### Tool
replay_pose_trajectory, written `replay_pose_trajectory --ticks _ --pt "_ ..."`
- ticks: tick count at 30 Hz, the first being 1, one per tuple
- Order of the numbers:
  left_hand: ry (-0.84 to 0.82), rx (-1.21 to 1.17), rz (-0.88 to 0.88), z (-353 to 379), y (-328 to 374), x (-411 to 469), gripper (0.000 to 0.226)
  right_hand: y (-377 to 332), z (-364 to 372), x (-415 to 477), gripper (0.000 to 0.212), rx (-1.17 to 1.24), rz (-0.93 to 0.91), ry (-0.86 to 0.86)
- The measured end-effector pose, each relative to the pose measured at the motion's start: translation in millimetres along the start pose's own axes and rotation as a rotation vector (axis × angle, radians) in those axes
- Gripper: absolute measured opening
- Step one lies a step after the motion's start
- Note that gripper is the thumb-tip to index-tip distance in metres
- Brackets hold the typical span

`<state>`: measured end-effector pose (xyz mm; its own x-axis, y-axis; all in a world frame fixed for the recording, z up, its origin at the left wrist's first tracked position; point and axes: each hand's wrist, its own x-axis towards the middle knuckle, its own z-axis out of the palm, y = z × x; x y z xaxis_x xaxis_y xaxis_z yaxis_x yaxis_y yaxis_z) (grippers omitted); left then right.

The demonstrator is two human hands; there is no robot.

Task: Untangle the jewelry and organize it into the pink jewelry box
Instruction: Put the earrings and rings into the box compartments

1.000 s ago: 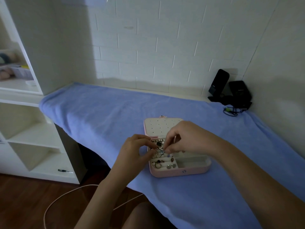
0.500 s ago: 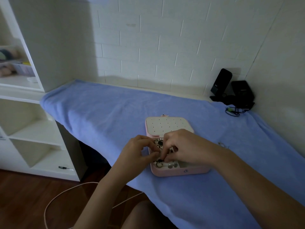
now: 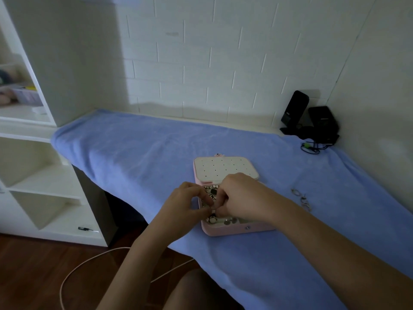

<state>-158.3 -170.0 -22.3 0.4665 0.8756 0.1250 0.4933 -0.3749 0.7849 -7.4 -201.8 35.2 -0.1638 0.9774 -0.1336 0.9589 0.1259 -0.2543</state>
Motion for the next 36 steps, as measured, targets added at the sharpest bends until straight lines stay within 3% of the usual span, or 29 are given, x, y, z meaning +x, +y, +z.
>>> replay_pose_trajectory --ticks 4,10,15,18,21,23,36 --pt "-0.009 -0.048 -0.021 -1 0 1 0.020 -12 1 -2 0.017 -0.164 0.074 0.078" --pt "-0.022 -0.067 -0.028 -4 -1 0 0.021 -22 1 -9 0.010 -0.237 0.115 0.135" --pt "0.047 0.021 0.067 -1 1 -3 0.015 -14 2 -5 0.039 -0.202 0.161 0.123" --pt "0.080 0.115 0.130 1 5 -4 0.019 -9 4 -1 0.029 -0.161 0.166 0.124" --pt "0.078 0.189 0.155 0 7 -5 0.007 -4 -1 2 0.007 -0.074 0.179 0.094" --pt "0.077 0.201 0.173 -1 9 -4 0.005 1 -13 -2 0.011 0.013 0.191 0.084" --pt "-0.225 0.513 0.198 -6 38 16 0.015 66 -25 -28 0.022 0.237 0.252 0.139"
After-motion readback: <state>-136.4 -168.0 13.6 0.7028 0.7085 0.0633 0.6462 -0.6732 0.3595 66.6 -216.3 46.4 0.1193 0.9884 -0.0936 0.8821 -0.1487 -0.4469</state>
